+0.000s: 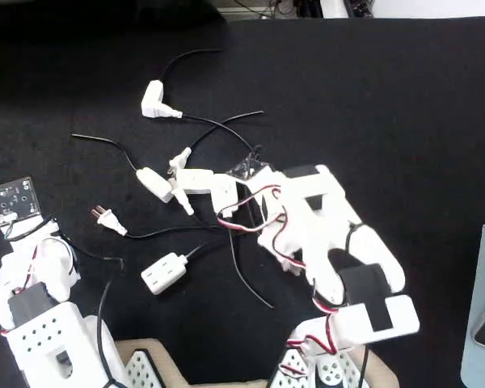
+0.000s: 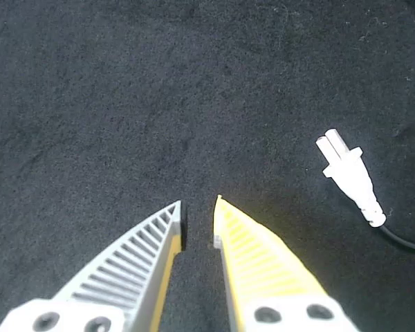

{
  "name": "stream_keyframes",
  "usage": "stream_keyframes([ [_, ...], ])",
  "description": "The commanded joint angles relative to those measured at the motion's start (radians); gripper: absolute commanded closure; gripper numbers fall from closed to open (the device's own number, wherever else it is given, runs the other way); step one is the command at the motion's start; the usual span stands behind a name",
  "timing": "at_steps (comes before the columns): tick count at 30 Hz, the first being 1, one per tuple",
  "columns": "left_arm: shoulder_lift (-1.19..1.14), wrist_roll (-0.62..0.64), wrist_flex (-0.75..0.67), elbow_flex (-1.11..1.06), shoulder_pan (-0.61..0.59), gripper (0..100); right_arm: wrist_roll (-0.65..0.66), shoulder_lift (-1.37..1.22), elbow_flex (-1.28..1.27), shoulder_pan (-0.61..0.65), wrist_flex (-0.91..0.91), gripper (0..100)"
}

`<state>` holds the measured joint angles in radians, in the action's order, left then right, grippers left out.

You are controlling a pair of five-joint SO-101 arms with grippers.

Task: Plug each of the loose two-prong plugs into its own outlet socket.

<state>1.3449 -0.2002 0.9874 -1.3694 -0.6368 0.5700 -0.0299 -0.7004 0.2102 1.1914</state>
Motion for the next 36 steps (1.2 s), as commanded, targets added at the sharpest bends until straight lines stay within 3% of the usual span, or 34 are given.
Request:
stream_keyframes([
  [1,0.005,0.005,-0.018,0.005,-0.001,91,0.009,0.005,0.091,0.0,0.084,98.6],
  [7,0.005,0.005,-0.018,0.004,-0.001,91,-0.009,0.217,0.097,0.0,0.11,98.6],
  [16,0.005,0.003,-0.017,0.004,0.021,91,-0.172,0.723,0.008,0.071,0.114,98.6],
  [22,-0.005,-0.129,0.014,0.03,0.206,91,-0.353,0.983,-0.084,0.118,0.089,98.6],
  [27,-0.006,-0.213,0.219,0.173,0.367,84,-0.505,1.185,-0.16,0.06,0.064,98.6],
  [31,-0.008,-0.242,0.377,0.283,0.464,70,-0.523,1.322,-0.272,0.032,0.063,98.6],
  [36,-0.164,-0.313,0.437,0.363,0.579,71,-0.517,1.443,-0.366,0.029,0.063,98.5],
])
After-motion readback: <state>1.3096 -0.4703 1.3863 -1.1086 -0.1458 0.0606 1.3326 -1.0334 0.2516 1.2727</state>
